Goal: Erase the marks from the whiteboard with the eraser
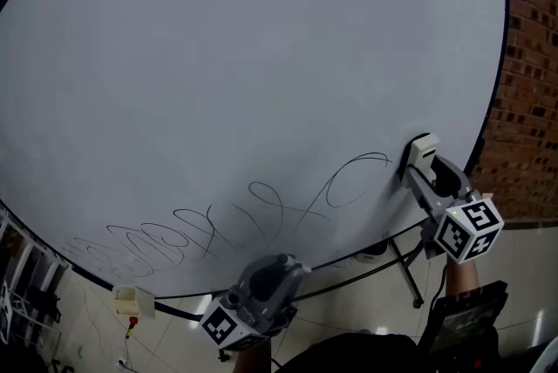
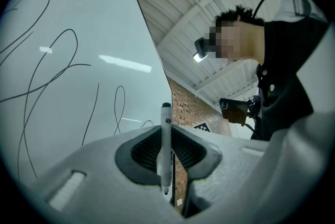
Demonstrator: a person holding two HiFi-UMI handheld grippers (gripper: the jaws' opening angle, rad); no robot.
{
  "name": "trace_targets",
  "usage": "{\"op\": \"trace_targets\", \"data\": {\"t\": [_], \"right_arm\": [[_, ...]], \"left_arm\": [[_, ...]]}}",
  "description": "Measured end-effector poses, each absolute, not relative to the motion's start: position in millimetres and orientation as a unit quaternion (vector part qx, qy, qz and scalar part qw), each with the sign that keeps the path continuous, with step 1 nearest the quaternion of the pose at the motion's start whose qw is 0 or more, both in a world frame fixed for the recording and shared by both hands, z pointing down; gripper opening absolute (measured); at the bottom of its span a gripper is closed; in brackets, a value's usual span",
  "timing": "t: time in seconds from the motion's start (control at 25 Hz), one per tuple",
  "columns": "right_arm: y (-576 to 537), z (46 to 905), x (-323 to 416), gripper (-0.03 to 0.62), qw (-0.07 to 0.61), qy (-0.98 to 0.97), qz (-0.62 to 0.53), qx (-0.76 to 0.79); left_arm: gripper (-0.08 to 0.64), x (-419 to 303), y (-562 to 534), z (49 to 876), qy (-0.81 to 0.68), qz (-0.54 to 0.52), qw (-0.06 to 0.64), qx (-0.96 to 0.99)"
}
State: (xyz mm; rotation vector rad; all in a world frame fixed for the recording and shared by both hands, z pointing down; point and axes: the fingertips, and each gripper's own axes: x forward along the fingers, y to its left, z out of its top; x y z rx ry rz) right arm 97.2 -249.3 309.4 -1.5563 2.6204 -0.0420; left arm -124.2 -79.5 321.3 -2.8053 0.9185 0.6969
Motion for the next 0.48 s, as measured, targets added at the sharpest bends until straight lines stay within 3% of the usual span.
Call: {"op": "trace_targets", "data": {"t": [0.16,0.48], "right_arm": [[-250,274,107,0.225,0.077,0.852,0.008,-0.517],[-237,281,66,0.225,0.062,0.87,0.024,-0.488]], "left_arm": [[0.061,-126,-78,320,0.311,0.228,0.058,-0.921],[0.061,-135,-74,320,0.324,0.226,0.061,-0.917]]}}
